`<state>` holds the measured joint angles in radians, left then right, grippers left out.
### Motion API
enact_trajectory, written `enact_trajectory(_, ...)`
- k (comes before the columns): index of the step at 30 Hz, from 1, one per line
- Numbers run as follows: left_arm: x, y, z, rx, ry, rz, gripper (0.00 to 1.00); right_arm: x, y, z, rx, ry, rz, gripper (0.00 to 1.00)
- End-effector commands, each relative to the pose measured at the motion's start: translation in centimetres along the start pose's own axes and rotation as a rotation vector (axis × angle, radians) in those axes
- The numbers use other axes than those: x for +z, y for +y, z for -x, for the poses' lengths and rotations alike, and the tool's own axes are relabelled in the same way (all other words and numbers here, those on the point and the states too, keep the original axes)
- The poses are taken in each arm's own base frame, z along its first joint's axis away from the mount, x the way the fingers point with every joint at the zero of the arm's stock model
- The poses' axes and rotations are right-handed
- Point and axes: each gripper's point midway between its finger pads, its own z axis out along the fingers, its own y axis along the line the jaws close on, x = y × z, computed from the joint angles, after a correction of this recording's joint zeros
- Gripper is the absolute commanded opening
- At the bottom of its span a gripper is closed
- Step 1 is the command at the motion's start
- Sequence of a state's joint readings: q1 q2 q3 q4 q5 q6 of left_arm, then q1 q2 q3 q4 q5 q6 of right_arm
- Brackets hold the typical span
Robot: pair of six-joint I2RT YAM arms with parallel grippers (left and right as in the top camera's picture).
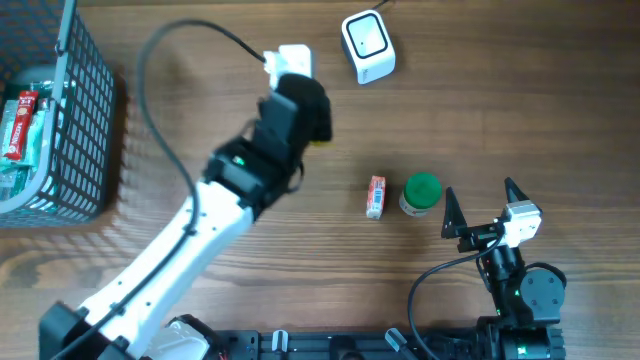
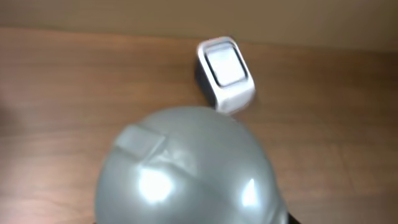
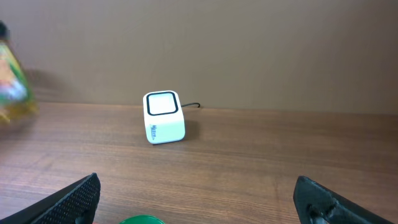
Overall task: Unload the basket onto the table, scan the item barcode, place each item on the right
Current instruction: 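Grasp the yellow Vim bottle and lift it out with the left gripper, then hold the Vim bottle under the white scanner with the left gripper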
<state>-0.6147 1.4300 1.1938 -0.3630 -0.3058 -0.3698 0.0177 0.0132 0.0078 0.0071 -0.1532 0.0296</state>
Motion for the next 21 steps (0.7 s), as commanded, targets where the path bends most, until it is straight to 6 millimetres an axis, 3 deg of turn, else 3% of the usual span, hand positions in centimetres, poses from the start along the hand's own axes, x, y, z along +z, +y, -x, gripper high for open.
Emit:
enact_trajectory(1,1.3,-1.5,-3.9,-0.005,-0.032,-0.047,0.29,0.0,0.1,0.0,-0.003,-0.003,0.003,1.00)
enact_trajectory(12,5.2,-2.8,-9.4,0.073,0.003,-0.072,0.27,0.0,0.1,0.0,-0.003,-0.003,0.003,1.00)
enact_trajectory(21,8.0,-3.4,-11.0,0.084,0.001,-0.075,0.27,0.0,0.1,0.0,-0.003,-0.003,0.003,1.00)
